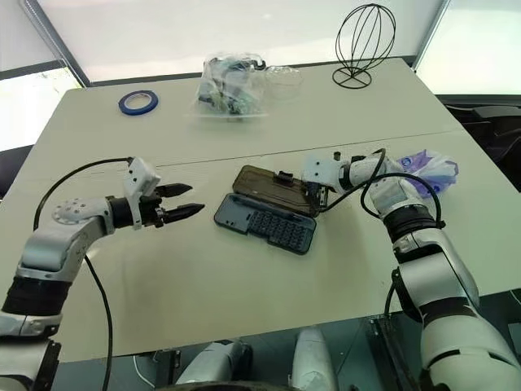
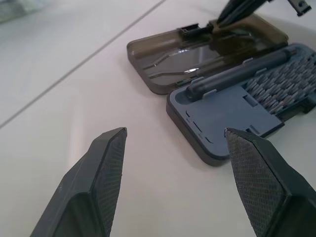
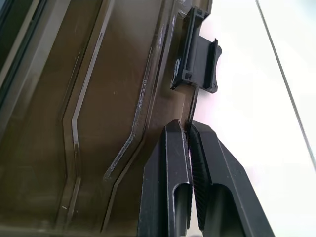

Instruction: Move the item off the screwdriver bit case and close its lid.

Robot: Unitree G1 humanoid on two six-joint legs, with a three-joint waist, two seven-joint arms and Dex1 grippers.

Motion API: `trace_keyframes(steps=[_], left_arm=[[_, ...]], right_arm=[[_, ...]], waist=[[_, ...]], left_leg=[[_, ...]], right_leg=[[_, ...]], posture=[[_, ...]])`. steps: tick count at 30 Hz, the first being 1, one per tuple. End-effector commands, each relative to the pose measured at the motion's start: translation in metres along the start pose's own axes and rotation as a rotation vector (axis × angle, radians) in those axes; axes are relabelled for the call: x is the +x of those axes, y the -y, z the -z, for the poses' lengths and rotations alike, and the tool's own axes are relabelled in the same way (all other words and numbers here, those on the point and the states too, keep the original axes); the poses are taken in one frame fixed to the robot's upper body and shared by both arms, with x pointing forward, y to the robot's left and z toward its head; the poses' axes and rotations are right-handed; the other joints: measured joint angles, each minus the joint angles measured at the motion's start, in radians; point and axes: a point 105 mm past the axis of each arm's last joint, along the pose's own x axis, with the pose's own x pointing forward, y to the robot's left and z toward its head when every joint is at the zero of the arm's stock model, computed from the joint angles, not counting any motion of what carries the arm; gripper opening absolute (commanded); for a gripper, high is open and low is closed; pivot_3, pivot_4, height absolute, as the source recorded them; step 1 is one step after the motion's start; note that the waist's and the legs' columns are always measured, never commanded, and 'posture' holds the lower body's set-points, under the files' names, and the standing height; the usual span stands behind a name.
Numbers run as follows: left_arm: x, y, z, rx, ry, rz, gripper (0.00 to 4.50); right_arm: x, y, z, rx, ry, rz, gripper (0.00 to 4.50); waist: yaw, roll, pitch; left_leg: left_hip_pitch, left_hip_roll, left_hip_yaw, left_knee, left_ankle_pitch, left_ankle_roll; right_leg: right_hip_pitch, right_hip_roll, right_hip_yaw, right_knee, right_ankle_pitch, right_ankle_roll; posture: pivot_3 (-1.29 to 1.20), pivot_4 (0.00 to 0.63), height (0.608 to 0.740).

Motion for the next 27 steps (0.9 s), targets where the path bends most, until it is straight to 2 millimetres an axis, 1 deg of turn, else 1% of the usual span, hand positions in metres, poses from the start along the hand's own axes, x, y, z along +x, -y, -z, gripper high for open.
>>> trace_keyframes(steps=[1,4,7,11,15,18,19,21,22,23,24,26,27], left_arm=[[-0.007,0.009,-0.008,0.033,0.011,0.035,3.28],[-0.007,0.020,-0.005,0.030,0.000,0.072,3.28],[-0.005,0.022,-0.005,0.026,0.002,0.070,3.28],[-0.001,0.025,-0.005,0.016,0.017,0.063,3.28],[0.001,0.027,-0.003,0.015,0.018,0.056,3.28],[0.003,0.026,-0.002,0.012,0.019,0.051,3.28],[0.004,0.026,-0.002,0.012,0.020,0.050,3.28],[0.005,0.025,-0.003,0.013,0.023,0.052,3.28],[0.006,0.025,-0.003,0.014,0.024,0.054,3.28],[0.007,0.025,-0.004,0.018,0.028,0.053,3.28],[0.007,0.024,-0.005,0.019,0.034,0.050,3.28],[0.007,0.020,-0.011,0.006,0.060,0.039,3.28],[0.005,0.019,-0.014,-0.004,0.074,0.036,3.28]], right_arm=[[0.006,-0.001,-0.028,-0.159,0.084,-0.063,0.05],[0.013,0.001,-0.045,-0.227,0.136,-0.067,0.05],[0.019,0.004,-0.054,-0.190,0.162,-0.072,0.05],[0.024,0.004,-0.054,-0.185,0.154,-0.077,0.05],[0.024,0.002,-0.046,-0.149,0.120,-0.083,0.05],[0.023,0.003,-0.042,-0.124,0.108,-0.075,1.02],[0.022,0.004,-0.042,-0.122,0.106,-0.069,1.48],[0.021,0.005,-0.040,-0.121,0.099,-0.064,2.57],[0.021,0.006,-0.039,-0.124,0.091,-0.057,3.00],[0.019,0.009,-0.039,-0.124,0.085,-0.036,3.60],[0.016,0.014,-0.038,-0.116,0.083,-0.014,4.06],[0.001,0.029,-0.037,-0.095,0.078,0.048,4.06],[-0.010,0.037,-0.037,-0.069,0.085,0.084,4.06]], waist=[[-0.005,0.000,0.000],[-0.008,0.000,0.000],[-0.015,0.000,0.000],[-0.014,0.000,0.000],[-0.015,0.000,0.000],[-0.015,0.000,0.000],[-0.015,0.000,0.000],[-0.015,0.000,0.000],[-0.015,0.000,0.000],[-0.015,0.000,0.000],[-0.014,0.000,0.000],[-0.012,0.000,0.000],[-0.010,0.000,0.000]], left_leg=[[0.000,0.000,0.000,0.000,0.000,0.000],[0.000,0.001,0.000,0.000,0.000,0.000],[0.000,0.001,-0.001,0.000,0.000,0.000],[0.000,0.001,-0.001,0.000,0.000,0.000],[0.000,0.002,-0.001,0.000,0.000,0.000],[0.000,0.001,-0.001,0.000,0.000,0.000],[0.000,0.001,-0.001,0.000,0.000,0.000],[0.000,0.001,-0.001,0.000,0.000,0.000],[0.000,0.001,-0.001,0.000,0.000,0.000],[0.000,0.001,-0.001,0.000,0.000,0.000],[0.000,0.001,-0.001,0.000,0.000,0.000],[0.000,0.001,-0.001,0.000,0.000,0.000],[0.000,0.001,-0.001,0.001,0.000,0.000]], right_leg=[[0.000,0.001,0.000,0.000,0.000,0.000],[0.001,0.001,0.000,0.000,0.000,0.000],[0.000,0.002,0.000,0.000,0.000,0.000],[0.001,0.002,0.000,0.000,0.000,0.000],[0.000,0.002,0.000,0.000,0.000,0.000],[0.000,0.002,0.000,0.000,0.000,0.000],[0.000,0.002,0.000,0.000,0.000,0.000],[0.000,0.002,0.000,0.000,0.000,0.000],[0.000,0.002,0.000,0.000,0.000,0.000],[0.000,0.002,0.000,0.000,0.000,0.000],[0.001,0.002,0.000,0.000,0.000,0.000],[0.001,0.002,0.000,0.000,0.000,0.000],[0.001,0.002,0.000,0.000,0.000,0.000]], posture=[[0.00,0.150,0.740],[0.00,0.150,0.740],[0.00,0.150,0.740],[0.00,0.150,0.740],[0.00,0.150,0.740],[0.00,0.150,0.740],[0.00,0.150,0.740],[0.00,0.150,0.740],[0.00,0.150,0.740],[0.00,0.150,0.740],[0.00,0.150,0.740],[0.00,0.150,0.740],[0.00,0.150,0.740]])
